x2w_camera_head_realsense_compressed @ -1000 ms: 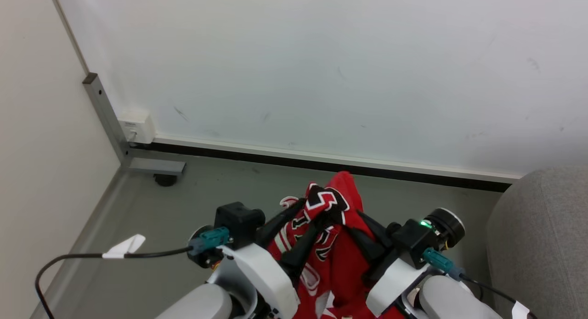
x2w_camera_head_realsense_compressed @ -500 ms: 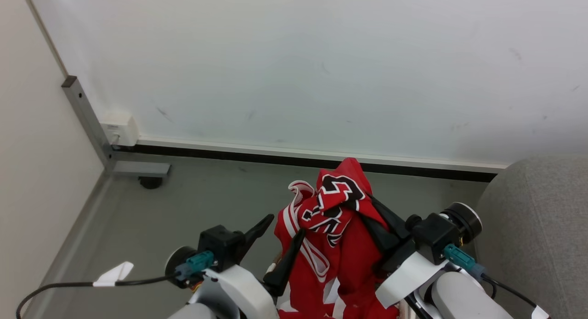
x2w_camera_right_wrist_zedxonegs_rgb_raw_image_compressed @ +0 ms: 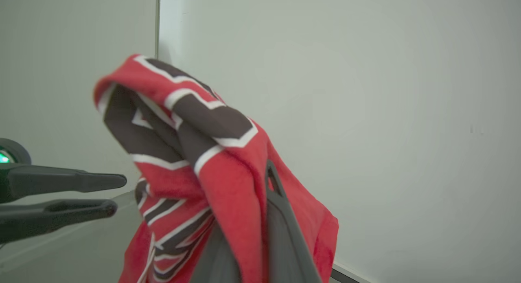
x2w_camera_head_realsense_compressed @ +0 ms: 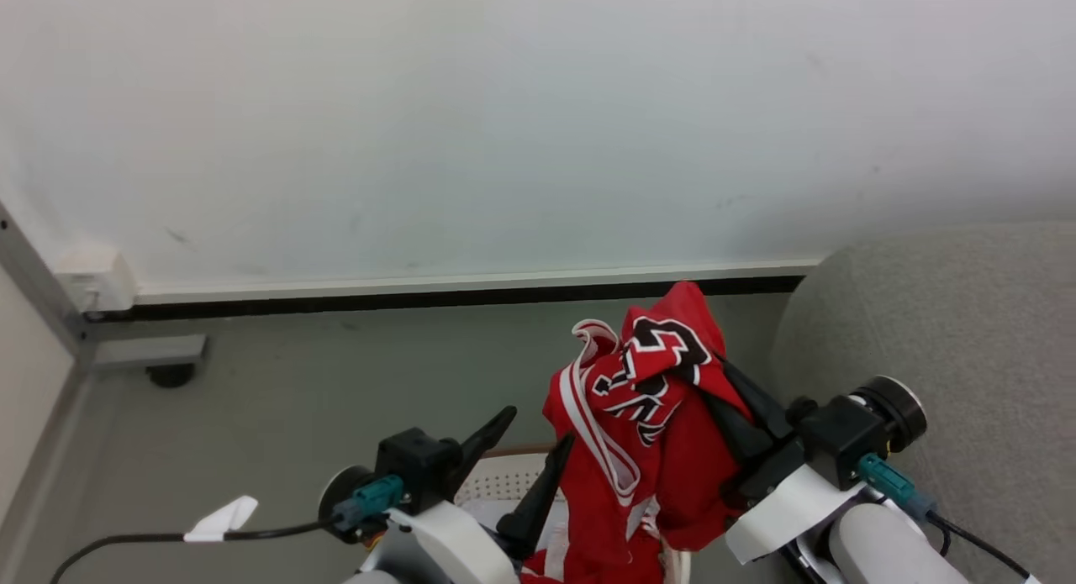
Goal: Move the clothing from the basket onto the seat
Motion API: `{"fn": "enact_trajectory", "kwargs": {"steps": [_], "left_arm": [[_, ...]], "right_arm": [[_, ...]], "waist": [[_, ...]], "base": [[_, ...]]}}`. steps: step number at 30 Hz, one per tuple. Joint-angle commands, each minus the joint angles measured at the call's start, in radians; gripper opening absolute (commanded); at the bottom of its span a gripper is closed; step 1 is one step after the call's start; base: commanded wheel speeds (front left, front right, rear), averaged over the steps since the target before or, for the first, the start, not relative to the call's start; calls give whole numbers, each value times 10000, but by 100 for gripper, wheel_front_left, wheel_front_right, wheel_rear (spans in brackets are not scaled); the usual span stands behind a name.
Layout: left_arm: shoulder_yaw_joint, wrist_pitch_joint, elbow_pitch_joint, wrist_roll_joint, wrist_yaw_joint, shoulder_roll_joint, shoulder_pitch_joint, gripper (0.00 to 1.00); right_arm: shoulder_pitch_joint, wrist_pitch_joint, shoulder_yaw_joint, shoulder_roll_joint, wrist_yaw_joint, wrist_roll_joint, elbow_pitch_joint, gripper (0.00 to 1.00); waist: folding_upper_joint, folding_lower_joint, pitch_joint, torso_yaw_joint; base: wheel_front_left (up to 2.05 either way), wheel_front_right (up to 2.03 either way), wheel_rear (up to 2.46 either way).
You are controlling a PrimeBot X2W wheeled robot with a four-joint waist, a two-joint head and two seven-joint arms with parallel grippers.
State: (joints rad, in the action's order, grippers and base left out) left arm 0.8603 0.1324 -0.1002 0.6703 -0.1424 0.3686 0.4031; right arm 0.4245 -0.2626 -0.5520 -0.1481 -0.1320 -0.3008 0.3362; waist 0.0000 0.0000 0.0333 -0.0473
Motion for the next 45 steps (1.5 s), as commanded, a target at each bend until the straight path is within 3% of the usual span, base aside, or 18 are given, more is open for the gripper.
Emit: {"fn": "enact_trajectory", "kwargs": {"steps": [1,10,17,24,30,38,45], "left_arm": [[36,36,16,43,-10,-24,-120,100],[501,333,349,-237,209,-413,-76,100],[778,437,593,-620,359,-455,246,100],[915,77,1051,-1141,562,56,958,100],[776,-327,1637,-1466,722,724,1648,100],[664,-584,2121,-1762,922,998,2460,100],[402,-298,1858,-1504,858,1076,2418,100]], "right_arm": [[-125,-33,120,-111,23,37,-111,0],[-543,-21,434,-815,23,82,-437,0],[-668,-21,1417,-1173,23,-66,-1019,0],[418,-21,3320,-1322,23,-258,-1393,0],[2425,506,5098,-1673,23,-378,-1020,0],[5177,999,7641,-2163,23,1132,1159,0],[5334,571,9738,-1737,23,2852,3349,0]], "waist": [[0,0,-137,-692],[0,0,-579,-2703],[0,0,-1643,-3382],[0,0,-3737,-3138],[0,0,-5685,-2715],[0,0,-7434,-2087],[0,0,-7719,-1754]], "base": [[0,0,0],[0,0,0],[0,0,0],[0,0,0],[0,0,0],[0,0,0],[0,0,0]]}}
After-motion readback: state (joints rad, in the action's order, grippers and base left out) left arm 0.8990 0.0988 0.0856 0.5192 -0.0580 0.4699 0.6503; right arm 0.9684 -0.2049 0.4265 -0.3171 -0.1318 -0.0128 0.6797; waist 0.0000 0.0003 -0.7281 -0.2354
